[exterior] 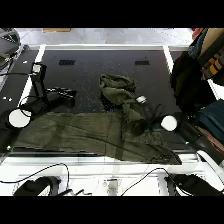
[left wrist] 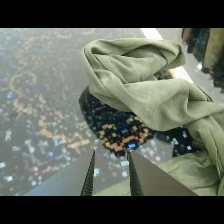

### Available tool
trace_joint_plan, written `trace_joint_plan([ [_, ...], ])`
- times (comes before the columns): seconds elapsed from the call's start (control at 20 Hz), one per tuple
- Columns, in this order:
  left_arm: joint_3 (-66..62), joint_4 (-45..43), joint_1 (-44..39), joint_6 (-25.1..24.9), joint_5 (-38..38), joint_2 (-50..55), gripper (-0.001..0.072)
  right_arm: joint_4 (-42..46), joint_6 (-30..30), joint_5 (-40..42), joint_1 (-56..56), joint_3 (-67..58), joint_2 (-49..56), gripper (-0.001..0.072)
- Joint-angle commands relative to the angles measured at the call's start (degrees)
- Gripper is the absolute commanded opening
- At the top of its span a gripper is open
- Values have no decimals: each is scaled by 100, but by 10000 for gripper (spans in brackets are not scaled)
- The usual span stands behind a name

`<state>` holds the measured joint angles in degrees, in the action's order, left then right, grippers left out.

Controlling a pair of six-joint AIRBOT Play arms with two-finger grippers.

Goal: Fold the clothes and pants, and hang the long-sleeved shirts on hangers.

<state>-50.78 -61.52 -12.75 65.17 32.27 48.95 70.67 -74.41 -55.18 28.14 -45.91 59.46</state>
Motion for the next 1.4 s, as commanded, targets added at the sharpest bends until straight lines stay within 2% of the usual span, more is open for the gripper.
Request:
trace_joint_plan([
  [0.0,2,2,0,4,22,0,225,876,839,-37,929,37,282,631],
  [0.1,2,2,0,4,44,0,225,1075,614,483,1296,37,549,506],
  [0.6,2,2,0,2,44,0,225,2124,531,922,1510,37,1818,524],
  [0.65,2,2,0,4,44,0,225,2291,358,1019,1510,37,1860,487],
  [0.75,2,2,0,2,44,0,225,2684,-205,1283,1510,31,1878,359],
  [0.85,2,2,0,2,44,0,225,2859,-315,1075,1510,-90,1875,80],
  [0.9,2,2,0,2,42,0,225,2892,-317,817,1510,-214,1873,30],
  [1.1,2,2,0,4,44,0,225,3303,-780,-192,1449,-866,1617,29],
  [1.35,2,2,0,2,42,0,225,3316,-693,-372,968,-1342,634,28],
])
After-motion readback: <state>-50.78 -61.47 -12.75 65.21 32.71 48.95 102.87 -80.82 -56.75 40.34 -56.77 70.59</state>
